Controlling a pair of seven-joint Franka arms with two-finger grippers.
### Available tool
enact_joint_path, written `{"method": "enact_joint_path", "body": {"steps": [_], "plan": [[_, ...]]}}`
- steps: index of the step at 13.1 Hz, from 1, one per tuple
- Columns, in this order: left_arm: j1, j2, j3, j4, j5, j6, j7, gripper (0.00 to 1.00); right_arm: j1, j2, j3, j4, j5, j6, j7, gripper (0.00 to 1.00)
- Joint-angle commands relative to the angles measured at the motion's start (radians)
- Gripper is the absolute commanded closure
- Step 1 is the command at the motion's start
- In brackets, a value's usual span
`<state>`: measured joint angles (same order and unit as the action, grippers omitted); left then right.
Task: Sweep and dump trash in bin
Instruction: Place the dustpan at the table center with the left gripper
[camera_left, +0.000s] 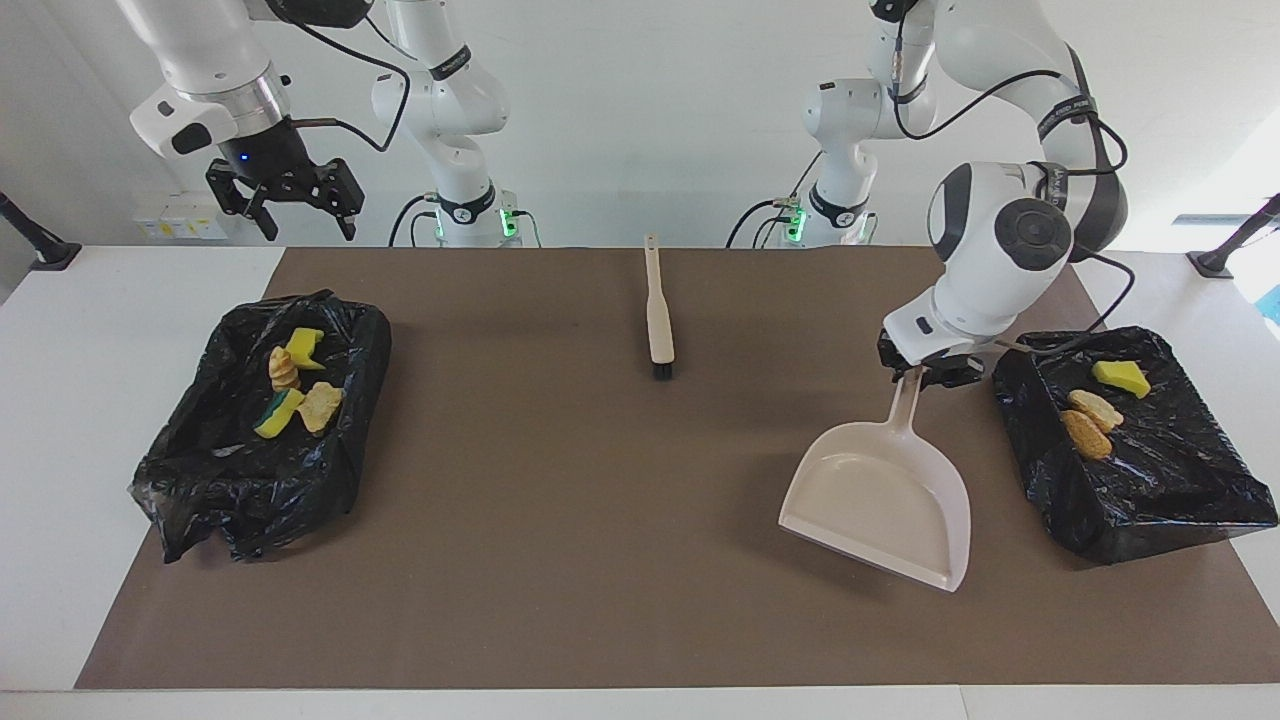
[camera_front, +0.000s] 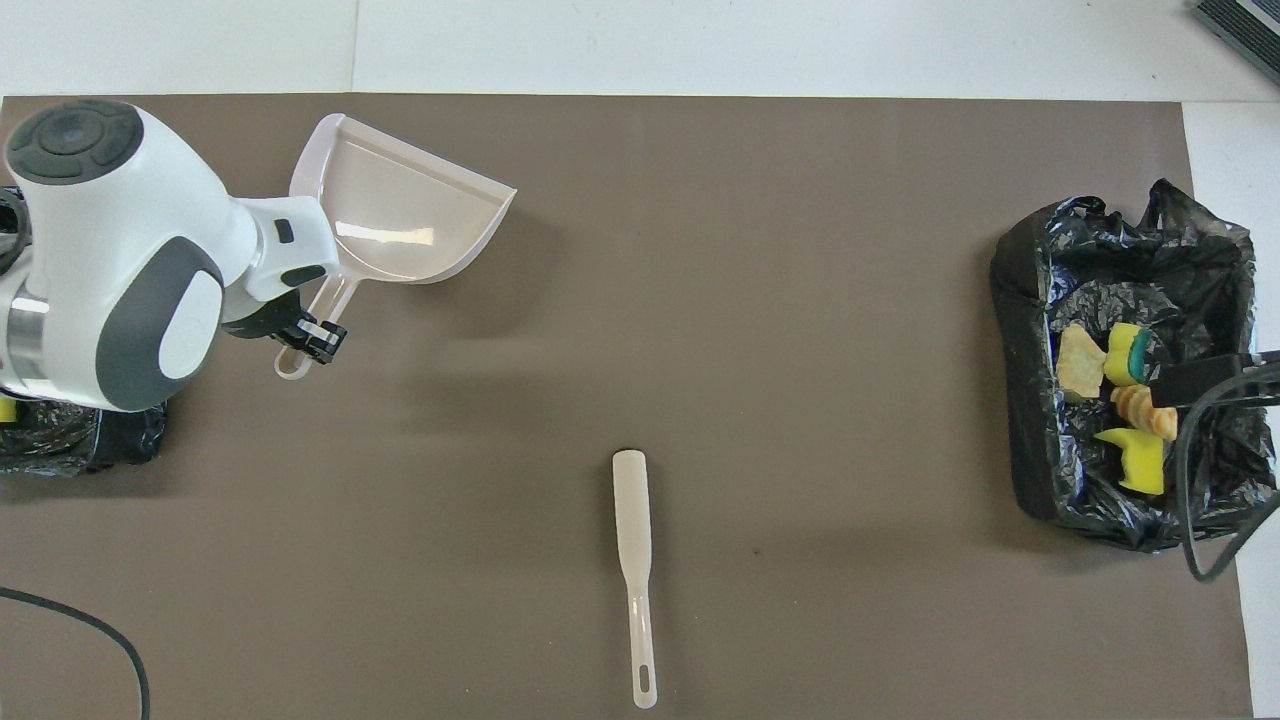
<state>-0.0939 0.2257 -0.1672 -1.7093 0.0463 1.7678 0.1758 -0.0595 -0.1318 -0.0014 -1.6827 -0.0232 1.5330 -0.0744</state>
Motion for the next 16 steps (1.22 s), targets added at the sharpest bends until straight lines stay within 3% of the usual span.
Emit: {"method": "enact_joint_path", "body": {"steps": [1, 4, 7, 8, 16], "plan": [[-0.105, 0.007, 0.02, -0.003, -0.036, 0.03, -0.17, 1.0, -0.01, -0.008, 0.006, -0.006, 0.012, -0.011, -0.027, 0.0], [-0.21, 0.038, 0.021, 0.01, -0.08, 0.076, -0.365, 1.0, 0.0, -0.008, 0.015, -0.006, 0.017, -0.011, -0.028, 0.0], [-0.309, 0.148, 0.021, 0.094, -0.086, 0.105, -0.565, 1.0, 0.0, -0.006, 0.014, -0.006, 0.019, -0.011, -0.027, 0.0], [-0.319, 0.155, 0.021, 0.103, -0.086, 0.11, -0.614, 1.0, 0.0, -0.006, 0.014, -0.006, 0.019, -0.011, -0.027, 0.0], [-0.423, 0.207, 0.021, 0.076, -0.088, 0.29, -0.769, 1.0, 0.062, -0.005, 0.003, -0.009, 0.019, -0.011, -0.028, 0.0]]}}
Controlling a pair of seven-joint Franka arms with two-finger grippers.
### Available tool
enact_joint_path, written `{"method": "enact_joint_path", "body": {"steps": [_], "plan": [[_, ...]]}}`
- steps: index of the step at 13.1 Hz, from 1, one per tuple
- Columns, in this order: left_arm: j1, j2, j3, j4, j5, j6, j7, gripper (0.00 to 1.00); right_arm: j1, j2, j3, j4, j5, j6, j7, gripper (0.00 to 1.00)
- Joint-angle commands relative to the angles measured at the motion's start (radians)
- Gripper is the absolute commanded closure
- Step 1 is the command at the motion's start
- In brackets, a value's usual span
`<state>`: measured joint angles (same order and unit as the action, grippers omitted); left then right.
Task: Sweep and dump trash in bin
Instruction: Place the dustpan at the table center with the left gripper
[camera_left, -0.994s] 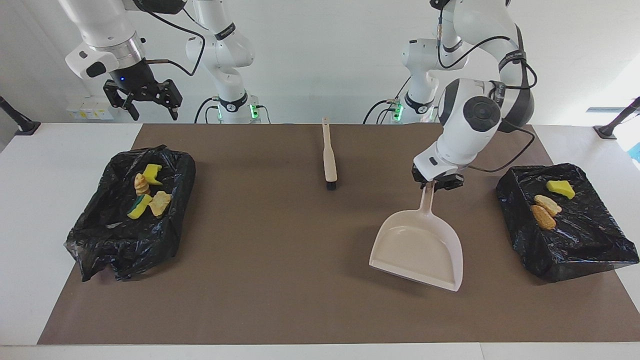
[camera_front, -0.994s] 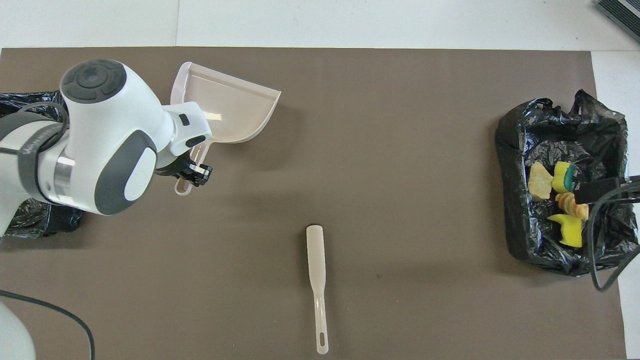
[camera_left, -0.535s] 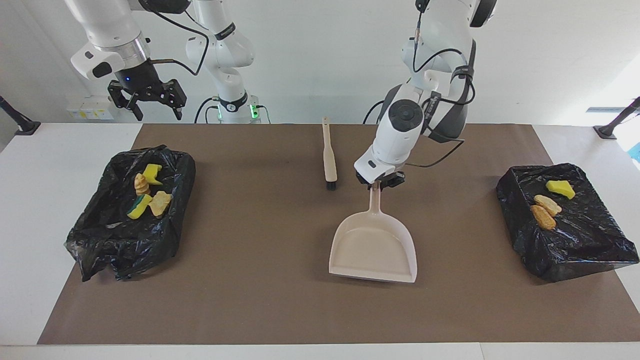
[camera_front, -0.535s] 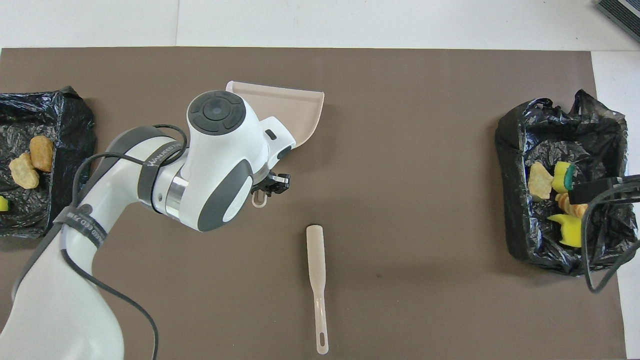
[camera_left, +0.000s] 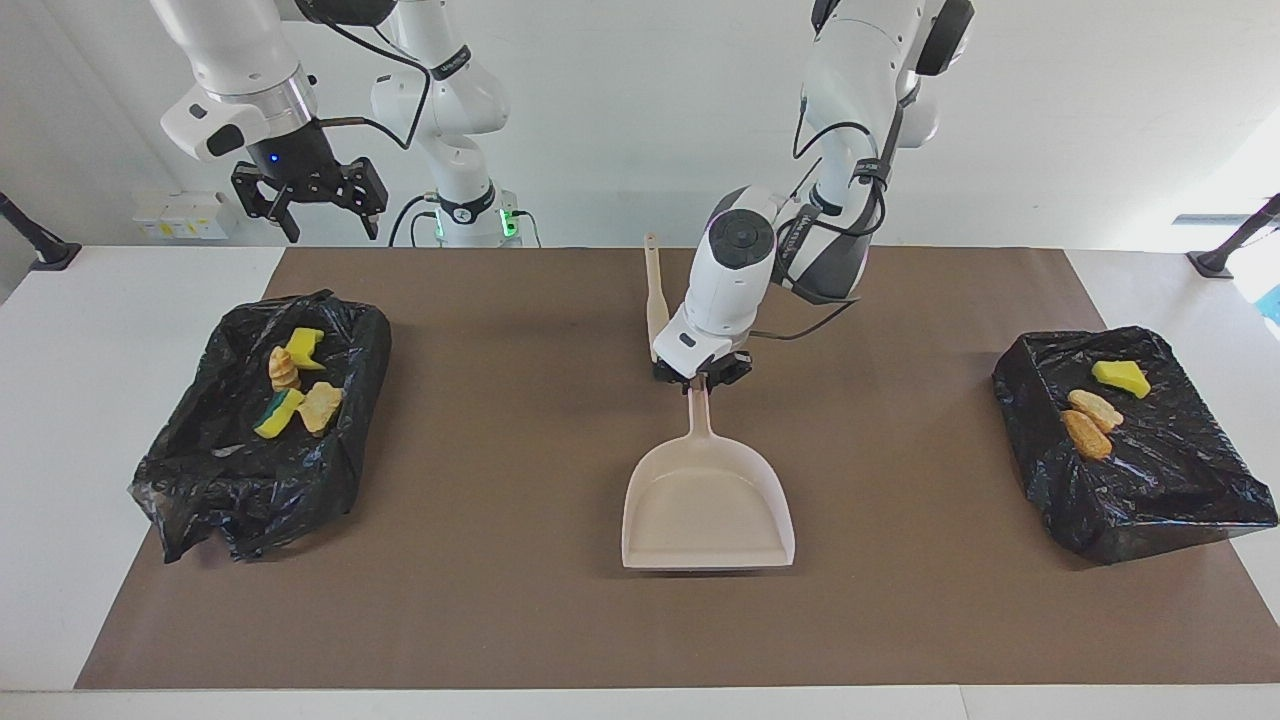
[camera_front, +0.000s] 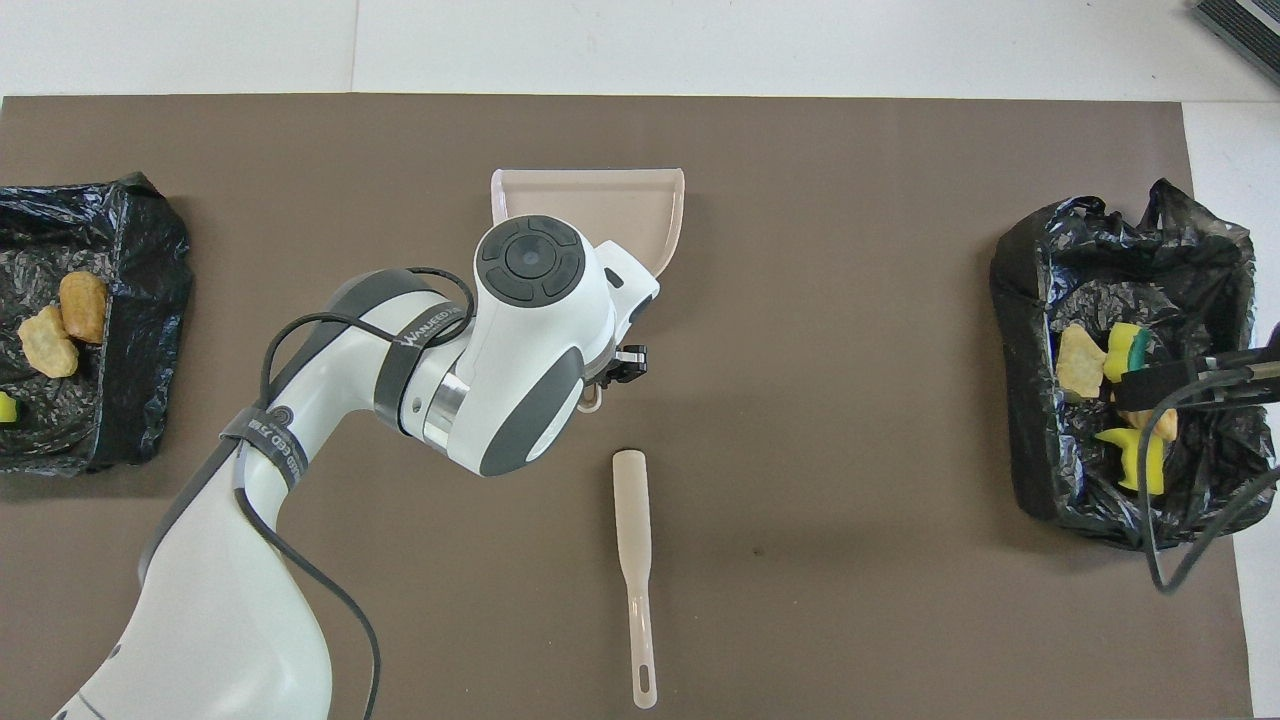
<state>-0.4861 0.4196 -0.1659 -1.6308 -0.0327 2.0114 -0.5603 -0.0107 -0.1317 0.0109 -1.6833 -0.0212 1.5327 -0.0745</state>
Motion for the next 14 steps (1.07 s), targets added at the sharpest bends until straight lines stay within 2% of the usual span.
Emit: {"method": "enact_joint_path", "body": {"steps": [1, 2, 3, 5, 8, 10, 14], "plan": [[-0.026, 0.013, 0.02, -0.006, -0.009, 0.053, -0.032, 1.0, 0.017, -0.006, -0.008, -0.01, 0.017, -0.013, -0.028, 0.0], [-0.02, 0.013, 0.02, -0.009, -0.009, 0.05, -0.027, 0.48, 0.017, -0.006, -0.009, -0.01, 0.017, -0.013, -0.028, 0.0], [-0.016, 0.011, 0.02, -0.009, -0.01, 0.044, -0.032, 0.0, 0.017, -0.006, -0.009, -0.01, 0.017, -0.013, -0.027, 0.0], [-0.009, -0.01, 0.023, -0.014, -0.012, -0.003, -0.032, 0.0, 0.018, -0.006, -0.009, -0.01, 0.017, -0.013, -0.028, 0.0], [0.07, -0.051, 0.025, -0.005, -0.01, -0.063, -0.02, 0.0, 0.021, -0.006, -0.009, -0.009, 0.017, -0.013, -0.028, 0.0], [0.099, -0.053, 0.034, 0.029, 0.002, -0.141, -0.001, 0.0, 0.029, -0.006, -0.009, -0.009, 0.017, -0.013, -0.027, 0.0], [0.257, -0.09, 0.036, 0.04, 0.004, -0.152, 0.161, 0.0, 0.071, -0.006, -0.02, -0.007, 0.015, -0.013, -0.028, 0.0]]}}
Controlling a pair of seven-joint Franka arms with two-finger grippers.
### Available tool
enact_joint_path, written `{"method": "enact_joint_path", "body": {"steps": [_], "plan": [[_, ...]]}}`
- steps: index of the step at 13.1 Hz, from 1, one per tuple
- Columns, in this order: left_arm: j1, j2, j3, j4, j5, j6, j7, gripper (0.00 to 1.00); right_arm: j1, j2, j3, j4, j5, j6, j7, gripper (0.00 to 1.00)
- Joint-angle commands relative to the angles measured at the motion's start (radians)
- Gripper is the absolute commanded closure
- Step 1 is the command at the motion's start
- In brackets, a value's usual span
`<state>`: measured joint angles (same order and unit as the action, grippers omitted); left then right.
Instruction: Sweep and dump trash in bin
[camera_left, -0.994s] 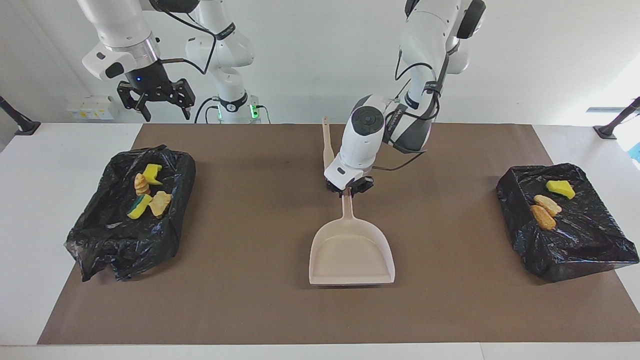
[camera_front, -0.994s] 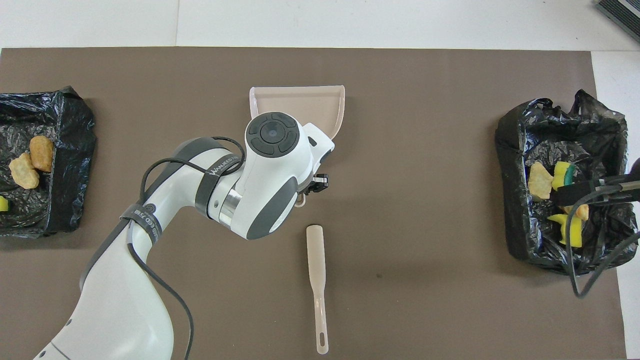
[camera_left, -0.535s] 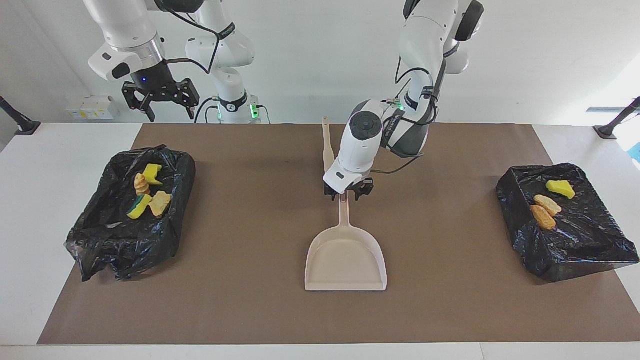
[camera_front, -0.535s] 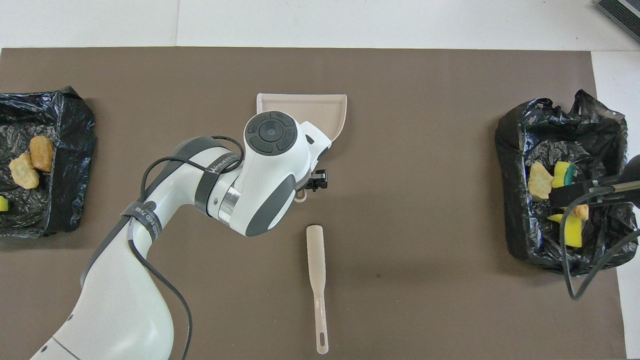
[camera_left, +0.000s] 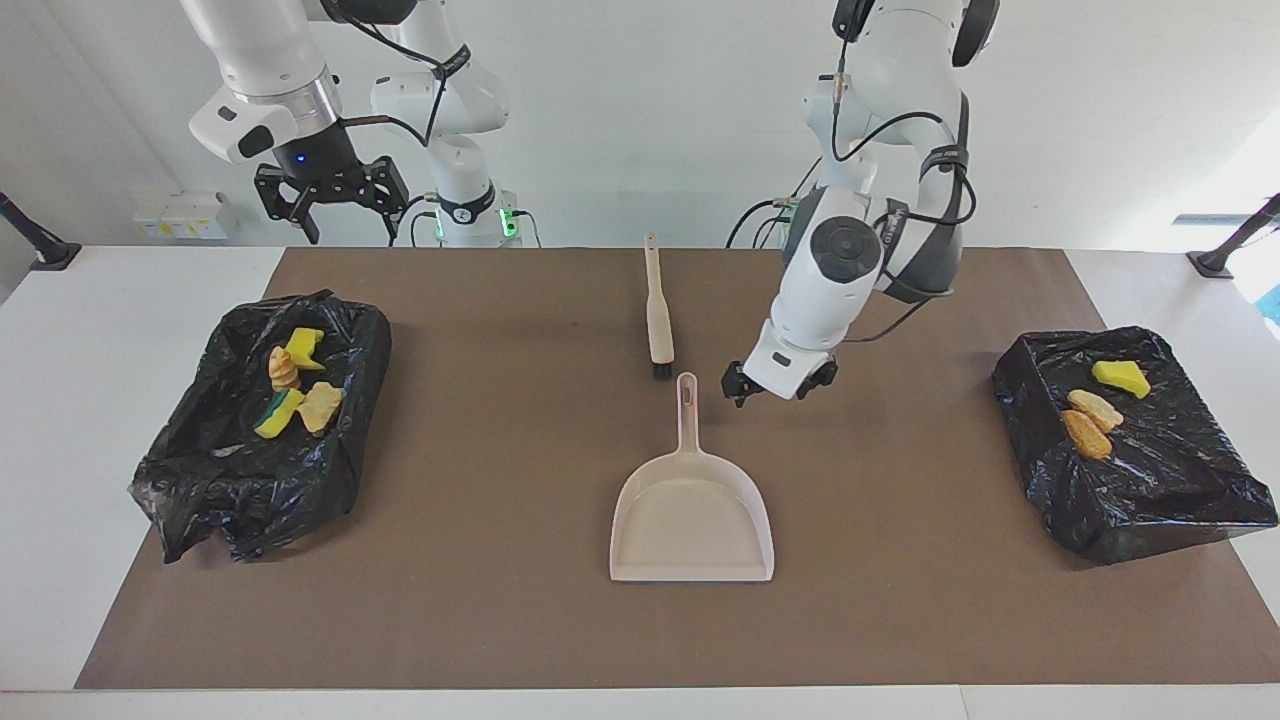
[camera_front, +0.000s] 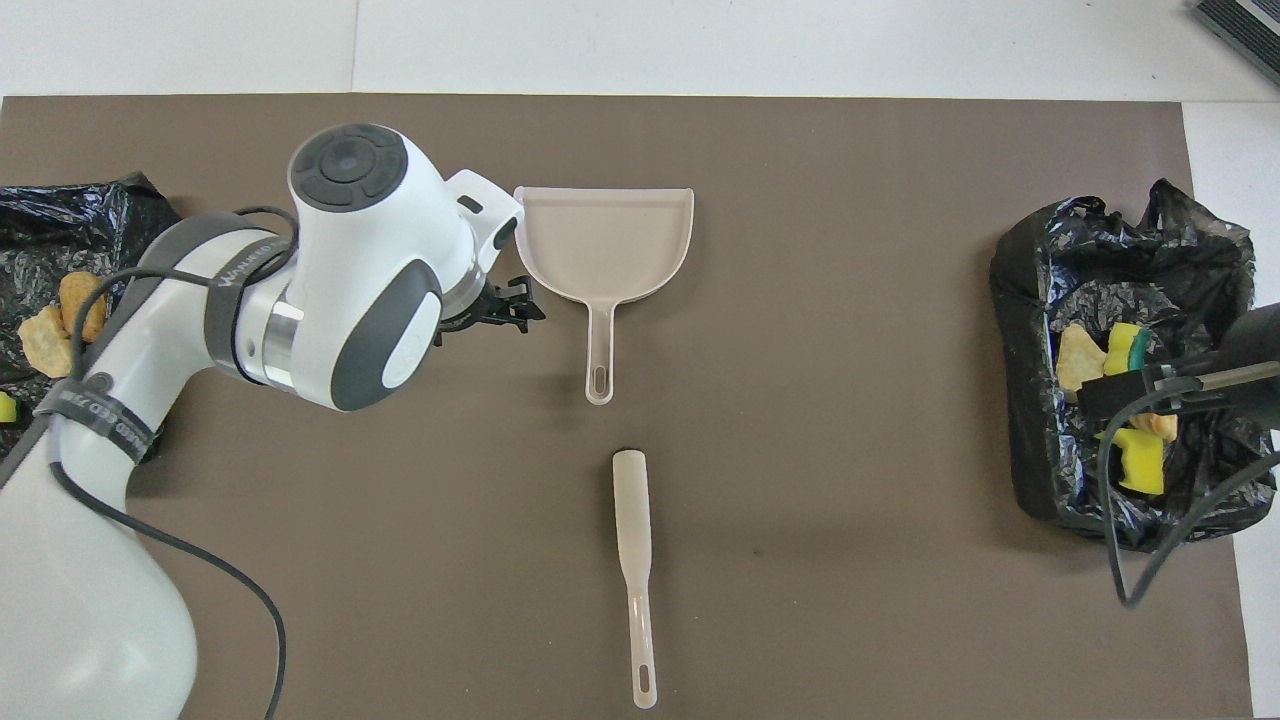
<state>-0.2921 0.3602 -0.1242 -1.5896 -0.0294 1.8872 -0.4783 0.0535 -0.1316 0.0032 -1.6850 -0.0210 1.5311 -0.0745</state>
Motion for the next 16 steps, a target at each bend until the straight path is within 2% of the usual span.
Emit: {"method": "enact_joint_path", "body": {"steps": [1, 5, 8, 12, 14, 16], "plan": [[0.106, -0.038, -0.006, -0.001, 0.0, -0.036, 0.157, 0.0, 0.003, -0.006, -0.015, -0.004, 0.015, -0.011, -0.027, 0.0], [0.261, -0.09, -0.005, -0.009, 0.0, -0.101, 0.461, 0.0, -0.007, -0.006, -0.02, 0.001, 0.016, -0.009, -0.027, 0.0], [0.338, -0.161, -0.006, -0.018, 0.006, -0.163, 0.643, 0.0, -0.007, -0.006, -0.02, 0.001, 0.016, -0.009, -0.028, 0.0], [0.341, -0.231, 0.001, -0.004, 0.052, -0.213, 0.638, 0.0, -0.007, -0.006, -0.02, 0.001, 0.016, -0.009, -0.028, 0.0], [0.344, -0.309, 0.001, -0.05, 0.052, -0.276, 0.636, 0.0, -0.039, -0.005, -0.034, 0.004, 0.006, 0.001, -0.025, 0.0], [0.343, -0.351, 0.001, -0.073, 0.052, -0.304, 0.632, 0.0, -0.061, -0.01, -0.04, 0.004, 0.006, -0.002, -0.027, 0.0]]}}
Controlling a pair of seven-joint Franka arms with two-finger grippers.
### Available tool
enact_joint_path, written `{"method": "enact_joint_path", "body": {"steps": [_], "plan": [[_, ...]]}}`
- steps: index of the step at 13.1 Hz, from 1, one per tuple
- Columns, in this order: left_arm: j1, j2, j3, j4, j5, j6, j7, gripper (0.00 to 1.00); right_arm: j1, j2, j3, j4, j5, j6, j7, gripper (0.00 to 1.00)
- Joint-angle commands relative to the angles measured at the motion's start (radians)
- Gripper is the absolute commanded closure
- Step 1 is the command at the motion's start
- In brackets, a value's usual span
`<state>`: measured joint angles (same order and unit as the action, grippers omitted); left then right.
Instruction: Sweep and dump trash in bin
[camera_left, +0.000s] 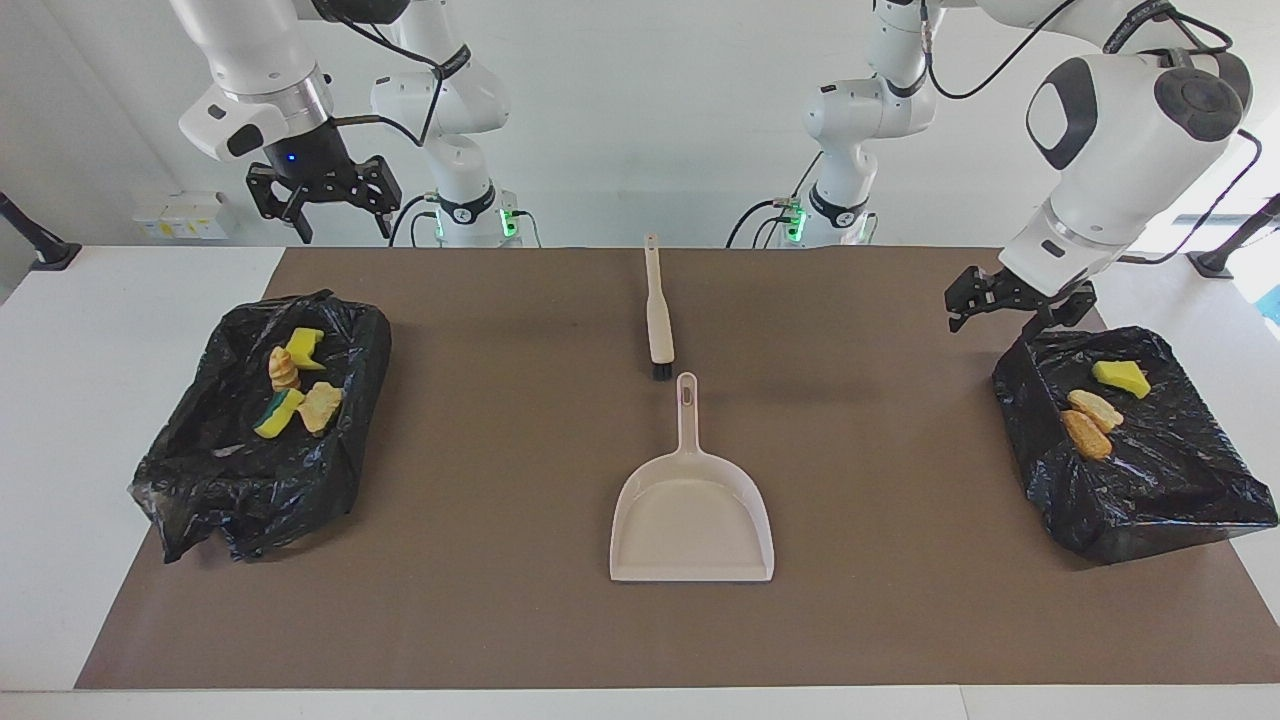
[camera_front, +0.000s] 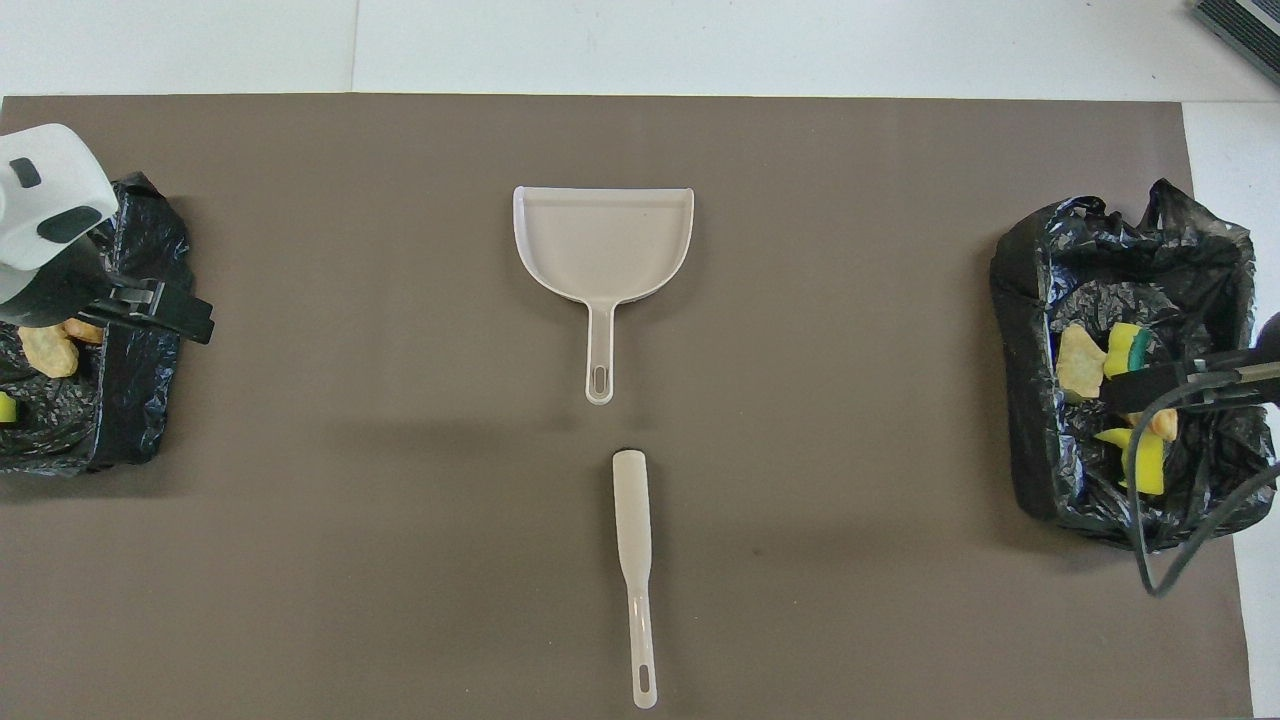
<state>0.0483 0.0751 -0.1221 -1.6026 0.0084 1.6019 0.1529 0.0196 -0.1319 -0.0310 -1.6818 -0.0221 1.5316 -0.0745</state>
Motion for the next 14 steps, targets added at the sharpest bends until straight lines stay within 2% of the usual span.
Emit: {"method": "enact_joint_path", "body": {"steps": [1, 5, 7, 8, 9, 11, 14], "plan": [[0.004, -0.066, 0.001, -0.051, 0.012, -0.01, -0.009, 0.0, -0.026, -0.009, -0.004, 0.001, 0.007, -0.001, -0.027, 0.0], [-0.001, -0.092, 0.001, -0.046, 0.004, -0.089, -0.041, 0.0, -0.026, -0.011, -0.012, -0.004, -0.016, 0.005, -0.027, 0.0], [-0.007, -0.087, 0.001, -0.037, 0.004, -0.077, -0.047, 0.0, -0.012, -0.005, -0.003, -0.007, -0.093, 0.067, -0.03, 0.0], [-0.016, -0.087, 0.005, -0.03, 0.004, -0.077, -0.055, 0.0, -0.012, -0.005, -0.001, -0.009, -0.088, 0.062, -0.028, 0.0], [-0.036, -0.084, 0.039, -0.017, 0.001, -0.089, -0.055, 0.0, -0.012, -0.006, -0.001, -0.013, -0.078, 0.052, -0.027, 0.0], [-0.151, -0.081, 0.16, 0.001, -0.001, -0.092, -0.052, 0.0, -0.027, 0.006, -0.006, -0.007, 0.014, 0.018, -0.025, 0.0], [-0.14, -0.077, 0.174, 0.029, -0.056, -0.085, -0.053, 0.0, -0.024, 0.012, -0.007, -0.002, 0.031, 0.002, -0.025, 0.0]]}}
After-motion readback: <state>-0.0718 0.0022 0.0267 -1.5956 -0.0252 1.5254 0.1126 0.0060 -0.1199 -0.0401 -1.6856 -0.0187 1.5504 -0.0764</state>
